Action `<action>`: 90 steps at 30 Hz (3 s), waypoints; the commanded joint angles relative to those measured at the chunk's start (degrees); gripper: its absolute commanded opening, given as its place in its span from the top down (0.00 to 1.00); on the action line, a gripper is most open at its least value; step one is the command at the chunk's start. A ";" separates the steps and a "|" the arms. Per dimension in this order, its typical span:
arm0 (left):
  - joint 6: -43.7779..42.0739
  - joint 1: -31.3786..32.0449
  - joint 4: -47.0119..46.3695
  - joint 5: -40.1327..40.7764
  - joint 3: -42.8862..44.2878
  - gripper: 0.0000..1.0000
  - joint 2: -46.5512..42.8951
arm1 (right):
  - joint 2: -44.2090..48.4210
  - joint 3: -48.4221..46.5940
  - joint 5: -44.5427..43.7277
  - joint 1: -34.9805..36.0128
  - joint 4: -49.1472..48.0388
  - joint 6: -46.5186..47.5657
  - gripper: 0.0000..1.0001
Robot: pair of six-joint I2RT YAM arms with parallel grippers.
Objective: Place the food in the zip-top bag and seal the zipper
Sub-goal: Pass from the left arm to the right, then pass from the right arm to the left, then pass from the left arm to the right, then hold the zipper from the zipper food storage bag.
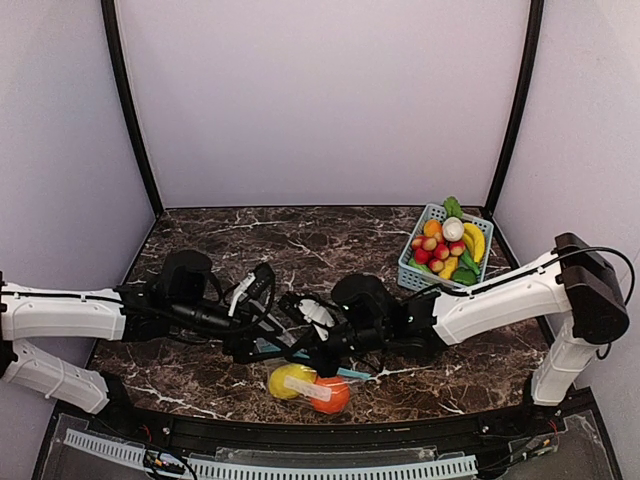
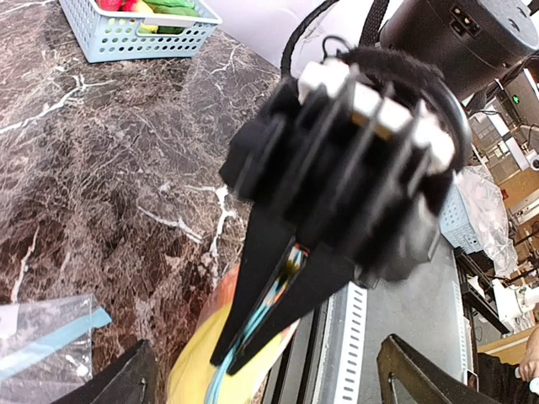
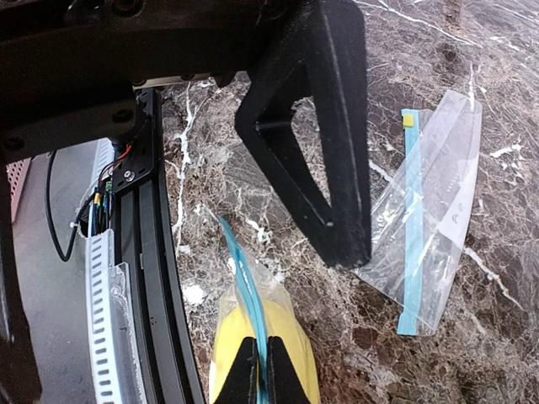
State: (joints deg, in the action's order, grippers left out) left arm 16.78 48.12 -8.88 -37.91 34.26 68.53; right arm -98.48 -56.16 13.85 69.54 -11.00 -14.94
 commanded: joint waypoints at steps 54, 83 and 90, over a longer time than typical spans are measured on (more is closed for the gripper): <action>0.43 0.00 -4.59 3.07 -6.80 0.99 -3.20 | 6.50 8.63 6.31 -5.04 -2.48 -4.34 0.52; -3.27 0.13 0.17 4.11 -2.55 0.32 -2.31 | 14.64 16.13 12.75 -9.07 -2.56 -1.54 1.00; -9.42 0.36 2.60 0.82 7.49 0.13 4.37 | 15.71 14.40 13.50 -9.09 0.08 0.88 1.00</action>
State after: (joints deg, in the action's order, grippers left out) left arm 12.12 48.16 -8.14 -34.20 36.42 69.12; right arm -83.90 -39.77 26.13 60.73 -11.70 -16.21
